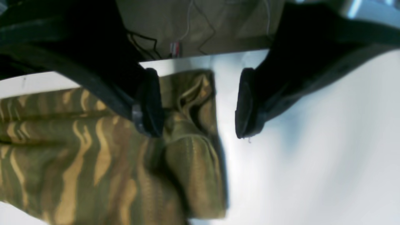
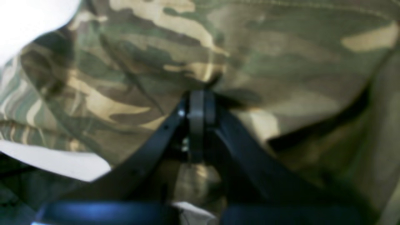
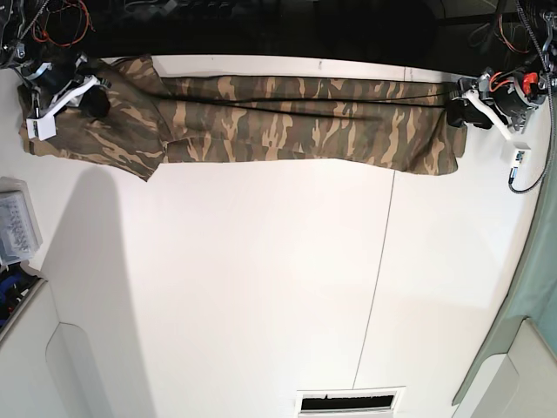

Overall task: Layout the t-shirt on the table in an organized manner, then fold the t-shirt properly
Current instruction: 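Grasp both ends of the folded strip with both grippers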

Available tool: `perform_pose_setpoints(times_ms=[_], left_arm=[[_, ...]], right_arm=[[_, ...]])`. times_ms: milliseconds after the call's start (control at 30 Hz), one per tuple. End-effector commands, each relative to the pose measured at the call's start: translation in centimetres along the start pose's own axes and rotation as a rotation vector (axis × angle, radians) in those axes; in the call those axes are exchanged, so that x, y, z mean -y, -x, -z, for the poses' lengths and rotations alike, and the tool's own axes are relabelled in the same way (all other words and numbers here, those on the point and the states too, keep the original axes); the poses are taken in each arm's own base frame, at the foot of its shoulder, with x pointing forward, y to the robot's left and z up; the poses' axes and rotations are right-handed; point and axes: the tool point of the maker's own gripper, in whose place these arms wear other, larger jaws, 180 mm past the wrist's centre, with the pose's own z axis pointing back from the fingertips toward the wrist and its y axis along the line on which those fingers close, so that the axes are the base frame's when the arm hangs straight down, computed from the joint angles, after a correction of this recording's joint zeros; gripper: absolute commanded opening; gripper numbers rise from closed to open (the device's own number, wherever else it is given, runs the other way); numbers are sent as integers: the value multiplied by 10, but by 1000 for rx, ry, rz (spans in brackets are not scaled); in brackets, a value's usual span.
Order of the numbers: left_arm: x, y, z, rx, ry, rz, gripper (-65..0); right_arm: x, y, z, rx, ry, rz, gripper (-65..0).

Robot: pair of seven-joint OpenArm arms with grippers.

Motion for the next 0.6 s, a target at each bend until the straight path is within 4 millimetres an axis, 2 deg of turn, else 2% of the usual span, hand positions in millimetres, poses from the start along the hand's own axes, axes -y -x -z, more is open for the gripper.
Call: perform_pose_setpoints(times_ms=[0,200,433,567], left_arm=[[-3,-15,-4,48,-11,12,-250],[2,-8,3,51,-24,3,-250],[-10,9,13,34,-59,-23,-250],[0,14,18,21,-36,-20,-250]], right_arm=[[1,-3,-1,0,0,-12,-650],[1,-2,-1,-5,0,-12,-650],[2,4,-2,-28,1,-10,-650],[1,4,-2,-26,0,-8,-650]])
